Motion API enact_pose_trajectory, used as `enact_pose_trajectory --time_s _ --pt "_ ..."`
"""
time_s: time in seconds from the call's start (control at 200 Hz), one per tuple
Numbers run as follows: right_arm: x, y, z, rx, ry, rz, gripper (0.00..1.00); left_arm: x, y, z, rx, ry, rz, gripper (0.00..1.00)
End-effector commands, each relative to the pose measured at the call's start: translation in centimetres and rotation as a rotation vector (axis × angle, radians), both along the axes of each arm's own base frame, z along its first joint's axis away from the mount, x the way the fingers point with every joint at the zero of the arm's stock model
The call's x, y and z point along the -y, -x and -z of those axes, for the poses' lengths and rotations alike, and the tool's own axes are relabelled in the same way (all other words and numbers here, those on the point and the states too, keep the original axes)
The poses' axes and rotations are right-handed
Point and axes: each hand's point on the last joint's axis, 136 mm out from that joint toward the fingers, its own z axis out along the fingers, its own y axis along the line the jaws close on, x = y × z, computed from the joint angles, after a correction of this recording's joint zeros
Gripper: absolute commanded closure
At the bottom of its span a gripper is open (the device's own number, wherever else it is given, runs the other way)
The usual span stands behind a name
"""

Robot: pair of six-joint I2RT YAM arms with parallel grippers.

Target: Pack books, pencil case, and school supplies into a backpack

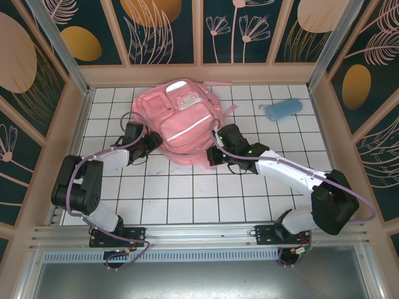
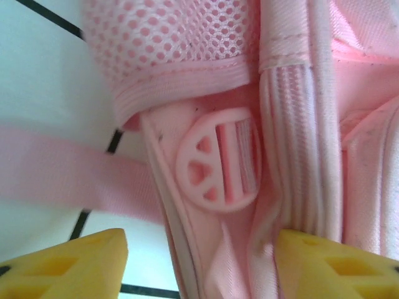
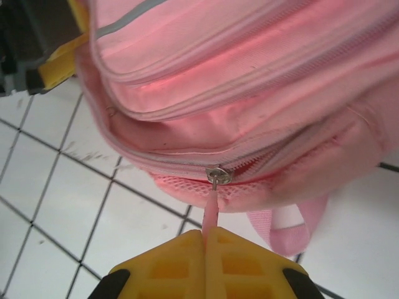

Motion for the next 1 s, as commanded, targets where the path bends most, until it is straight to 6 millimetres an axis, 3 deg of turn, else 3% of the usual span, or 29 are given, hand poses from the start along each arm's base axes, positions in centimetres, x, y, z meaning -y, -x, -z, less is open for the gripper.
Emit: enact_pose_trajectory --time_s 0.0,0.135,0.325,0.46,0.51,0.651,0.801,0.996 --pt "-3.8 1.3 -1.0 -0.03 -0.119 -0.088 1.0 -0.7 1.2 -1.9 0.029 0.035 -0.065 0.31" --pt "-5.4 1.8 0.1 -0.041 -0.096 -0.129 1.0 1.0 3.9 -2.3 0.022 0.191 -0.044 0.3" --pt "-5.0 2.0 2.5 -0.045 0.011 -0.122 1.0 4.0 6.1 -2.3 -0.014 0.347 0.004 0.3" --pt "-4.1 1.6 3.1 -0.024 0.076 -0.091 1.0 4.8 6.1 -1.9 -0.023 0.383 0.004 0.35" --pt "-3.6 1.4 3.3 -0.014 0.105 -0.079 1.0 5.3 5.8 -1.7 -0.02 0.409 0.014 0.42" --pt "-1.3 0.4 3.6 0.044 0.226 -0.017 1.0 6.3 4.9 -1.5 -0.013 0.439 0.024 0.63" --pt "2.5 -1.8 3.1 0.148 0.375 0.068 1.0 3.9 4.4 0.8 -0.038 0.285 -0.062 0.85" --pt "7.7 -6.0 2.7 0.204 0.448 0.203 1.0 2.7 4.4 1.8 -0.048 0.21 -0.09 0.95"
